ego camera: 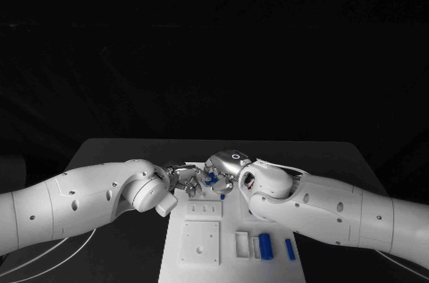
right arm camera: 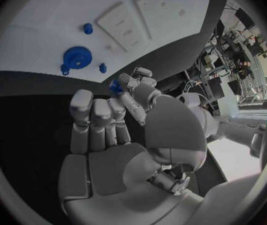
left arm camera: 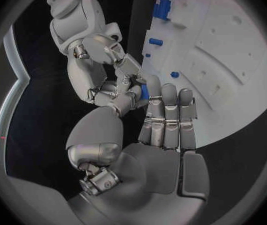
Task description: Assemble the parts on the task board
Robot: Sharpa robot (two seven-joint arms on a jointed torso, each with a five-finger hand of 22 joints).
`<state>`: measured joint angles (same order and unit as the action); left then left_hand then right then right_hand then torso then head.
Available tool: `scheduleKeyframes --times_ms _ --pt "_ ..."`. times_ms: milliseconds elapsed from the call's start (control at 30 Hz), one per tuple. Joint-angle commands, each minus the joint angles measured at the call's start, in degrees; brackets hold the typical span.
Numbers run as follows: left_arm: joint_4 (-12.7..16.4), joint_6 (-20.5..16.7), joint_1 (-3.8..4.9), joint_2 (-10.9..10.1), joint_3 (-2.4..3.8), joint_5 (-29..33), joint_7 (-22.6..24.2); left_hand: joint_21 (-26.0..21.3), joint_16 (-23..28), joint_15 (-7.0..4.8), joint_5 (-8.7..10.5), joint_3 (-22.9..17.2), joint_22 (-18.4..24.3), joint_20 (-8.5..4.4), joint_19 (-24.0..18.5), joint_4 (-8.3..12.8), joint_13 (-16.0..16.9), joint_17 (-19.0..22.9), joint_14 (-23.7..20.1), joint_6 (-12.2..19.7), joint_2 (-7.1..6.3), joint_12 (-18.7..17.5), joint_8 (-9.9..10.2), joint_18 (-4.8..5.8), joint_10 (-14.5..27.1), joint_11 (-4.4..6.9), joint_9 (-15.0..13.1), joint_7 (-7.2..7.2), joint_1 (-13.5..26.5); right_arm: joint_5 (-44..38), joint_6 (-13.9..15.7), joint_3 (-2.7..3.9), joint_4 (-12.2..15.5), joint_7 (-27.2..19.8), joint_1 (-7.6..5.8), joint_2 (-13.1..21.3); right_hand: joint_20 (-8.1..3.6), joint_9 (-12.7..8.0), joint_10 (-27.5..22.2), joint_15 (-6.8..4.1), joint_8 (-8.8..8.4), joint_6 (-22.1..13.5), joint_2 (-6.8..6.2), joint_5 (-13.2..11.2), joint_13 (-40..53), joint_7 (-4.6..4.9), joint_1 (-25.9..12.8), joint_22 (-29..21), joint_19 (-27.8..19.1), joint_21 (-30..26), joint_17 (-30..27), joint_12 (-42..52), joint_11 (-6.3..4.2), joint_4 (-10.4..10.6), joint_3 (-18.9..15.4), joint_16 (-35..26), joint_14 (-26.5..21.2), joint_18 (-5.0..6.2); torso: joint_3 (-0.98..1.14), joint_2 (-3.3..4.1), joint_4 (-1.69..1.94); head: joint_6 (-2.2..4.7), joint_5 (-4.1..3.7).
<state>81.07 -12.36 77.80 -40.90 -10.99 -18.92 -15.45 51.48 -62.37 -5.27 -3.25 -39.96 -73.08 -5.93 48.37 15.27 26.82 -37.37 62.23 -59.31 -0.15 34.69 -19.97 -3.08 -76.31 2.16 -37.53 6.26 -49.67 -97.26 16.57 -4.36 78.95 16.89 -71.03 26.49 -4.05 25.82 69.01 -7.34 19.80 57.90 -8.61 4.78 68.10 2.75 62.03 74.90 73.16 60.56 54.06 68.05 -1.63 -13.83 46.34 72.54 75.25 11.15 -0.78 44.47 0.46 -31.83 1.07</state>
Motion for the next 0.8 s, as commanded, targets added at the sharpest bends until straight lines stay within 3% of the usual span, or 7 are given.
scheduleKeyframes --times_ms 33,300,667,800 --pt "0.15 0.93 0.26 0.05 0.26 -1.54 1.33 0.39 -0.49 -0.25 -0.23 0.20 0.02 -4.74 0.58 -0.20 0.07 -0.04 0.58 -8.41 -0.51 0.39 -0.39 0.73 0.04 0.92 -0.71 -4.35 0.11 -0.36 -1.93 -0.20 -0.05 0.13 0.33 0.03 -0.22 1.59 0.38 -0.32 0.20 2.70 0.55 0.28 0.02 2.04 0.06 0.45 0.18 -0.11 -0.04 0.04 0.05 -0.15 0.34 -0.24 -0.12 3.85 0.01 0.02 -0.03 -0.04 0.02" --pt "0.18 0.80 0.25 0.08 0.26 -2.13 1.44 1.48 -1.50 -0.96 -0.21 0.31 0.05 -5.47 1.40 -0.55 0.17 0.00 1.82 -9.76 -0.92 1.00 -0.89 0.70 -1.52 1.57 -2.16 -5.00 0.26 -0.36 -2.01 -0.20 -0.07 0.11 0.40 -0.02 -0.22 1.60 0.32 -0.33 0.19 2.71 0.53 0.33 -0.04 2.04 0.03 0.44 0.19 -0.12 -0.04 -0.03 0.04 -0.15 0.36 -0.25 -0.12 3.85 -0.01 0.02 0.02 -0.06 -0.03" --pt "0.16 0.33 0.25 0.03 0.26 -2.77 1.69 1.86 -1.78 -1.16 -1.06 -0.04 0.10 -5.73 1.39 -0.22 0.21 0.07 1.85 -9.85 -0.92 1.13 -0.84 0.75 -1.65 1.66 -2.87 -5.10 -0.29 1.39 -1.39 -0.20 -0.24 -0.59 0.42 -0.01 -0.21 1.60 0.12 -0.33 0.12 2.65 0.30 0.48 -0.23 2.05 -0.09 0.42 0.19 -0.18 -0.07 -0.25 0.05 -0.16 0.36 -0.31 -0.14 3.85 -0.01 0.03 -0.04 -0.08 -0.02" --pt "0.04 0.02 0.25 0.02 0.26 -3.17 1.82 1.97 -1.88 -1.15 -1.93 -0.18 0.16 -5.78 1.23 -0.08 0.22 0.12 1.76 -9.86 -0.99 1.16 -0.76 0.85 -1.65 1.61 -3.22 -5.10 -0.47 2.56 -0.49 -0.20 -0.38 -1.08 0.42 0.08 -0.16 1.62 -0.67 -0.23 -0.12 2.36 -0.91 3.24 -0.95 2.14 -1.10 0.32 0.23 -0.37 -0.24 -1.11 0.16 0.42 -0.35 -0.59 -0.18 3.85 0.01 0.02 -0.01 -0.04 0.01"
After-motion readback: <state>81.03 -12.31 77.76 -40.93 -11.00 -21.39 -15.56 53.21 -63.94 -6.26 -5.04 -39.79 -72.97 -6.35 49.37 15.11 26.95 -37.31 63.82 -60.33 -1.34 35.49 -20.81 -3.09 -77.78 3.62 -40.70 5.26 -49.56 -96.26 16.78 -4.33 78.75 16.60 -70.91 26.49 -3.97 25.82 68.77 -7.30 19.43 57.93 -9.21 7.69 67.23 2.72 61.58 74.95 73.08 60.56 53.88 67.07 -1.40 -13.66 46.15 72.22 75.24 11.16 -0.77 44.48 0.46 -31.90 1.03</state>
